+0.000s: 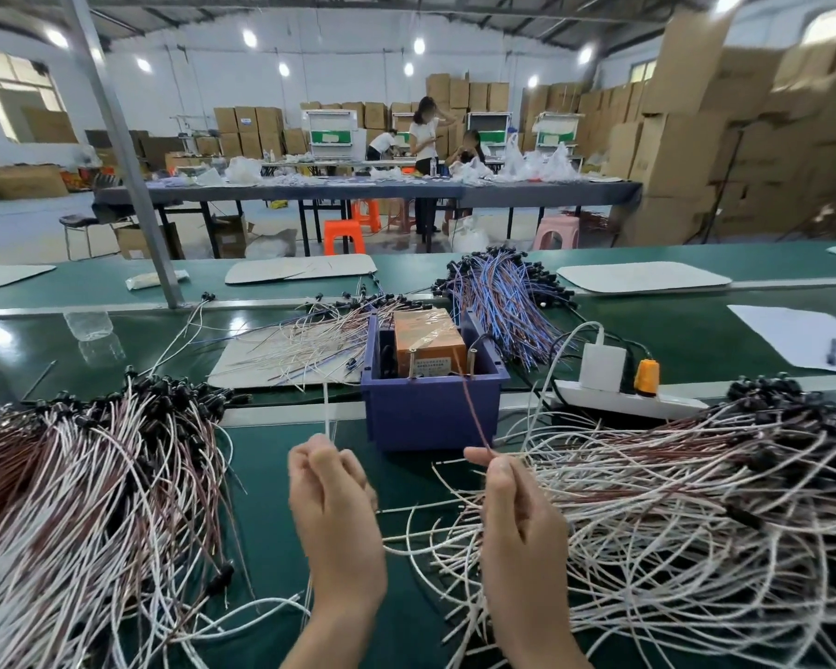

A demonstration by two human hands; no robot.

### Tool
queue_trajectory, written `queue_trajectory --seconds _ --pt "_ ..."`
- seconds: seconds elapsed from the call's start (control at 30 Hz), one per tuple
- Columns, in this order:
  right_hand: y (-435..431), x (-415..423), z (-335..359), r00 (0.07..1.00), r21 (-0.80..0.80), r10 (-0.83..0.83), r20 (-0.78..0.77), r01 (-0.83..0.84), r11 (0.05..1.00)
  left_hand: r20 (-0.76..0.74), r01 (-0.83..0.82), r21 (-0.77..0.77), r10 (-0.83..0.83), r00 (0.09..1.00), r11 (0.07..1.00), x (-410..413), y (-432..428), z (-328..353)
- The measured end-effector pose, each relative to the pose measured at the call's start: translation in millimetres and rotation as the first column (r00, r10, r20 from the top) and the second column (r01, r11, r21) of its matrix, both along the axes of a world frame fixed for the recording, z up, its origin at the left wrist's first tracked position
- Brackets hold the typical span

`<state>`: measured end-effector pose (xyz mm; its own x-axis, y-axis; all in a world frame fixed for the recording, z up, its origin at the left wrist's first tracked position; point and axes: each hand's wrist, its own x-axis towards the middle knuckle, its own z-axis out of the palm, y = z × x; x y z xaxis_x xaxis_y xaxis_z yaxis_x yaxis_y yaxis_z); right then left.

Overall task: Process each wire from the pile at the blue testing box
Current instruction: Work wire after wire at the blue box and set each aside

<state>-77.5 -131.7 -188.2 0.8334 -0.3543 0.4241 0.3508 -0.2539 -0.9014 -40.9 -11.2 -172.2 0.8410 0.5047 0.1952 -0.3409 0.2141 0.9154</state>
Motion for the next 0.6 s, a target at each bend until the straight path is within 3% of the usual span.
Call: queue_trajectory --seconds 0.1,0.2,0.3,0.4,0.53,0.6 --pt "-17.9 -8.4 20.4 0.978 -0.396 0.025 0.206 0.06 0.916 -0.024 -0.022 -0.057 0.02 1.0 0.998 7.7 8.8 0.6" --pt "-47.4 -3.2 47.5 0.948 -0.744 -0.006 0.318 0.253 0.618 -0.068 0.037 -0.013 -0.038 0.997 0.999 12.7 15.3 -4.8" --pt "-94.5 7.5 71.2 0.919 -0.843 -0.135 0.371 0.394 0.366 -0.141 0.155 0.038 -0.148 0.979 0.987 17.4 17.8 -10.8" --pt "-153.4 13.5 87.4 0.893 -0.88 -0.228 0.387 0.432 0.199 -0.226 0.239 0.103 -0.212 0.951 0.965 21.0 14.4 -16.8" --pt "-214.0 13.2 92.3 0.907 -0.99 -0.42 0.039 0.093 0.108 -0.304 0.282 0.142 -0.229 0.925 0.949 22.1 10.3 -22.5" --pt "-222.4 6.4 87.4 0.88 -0.977 -0.474 -0.03 0.075 0.201 -0.31 0.271 0.167 -0.21 0.927 0.948 21.1 9.1 -23.8"
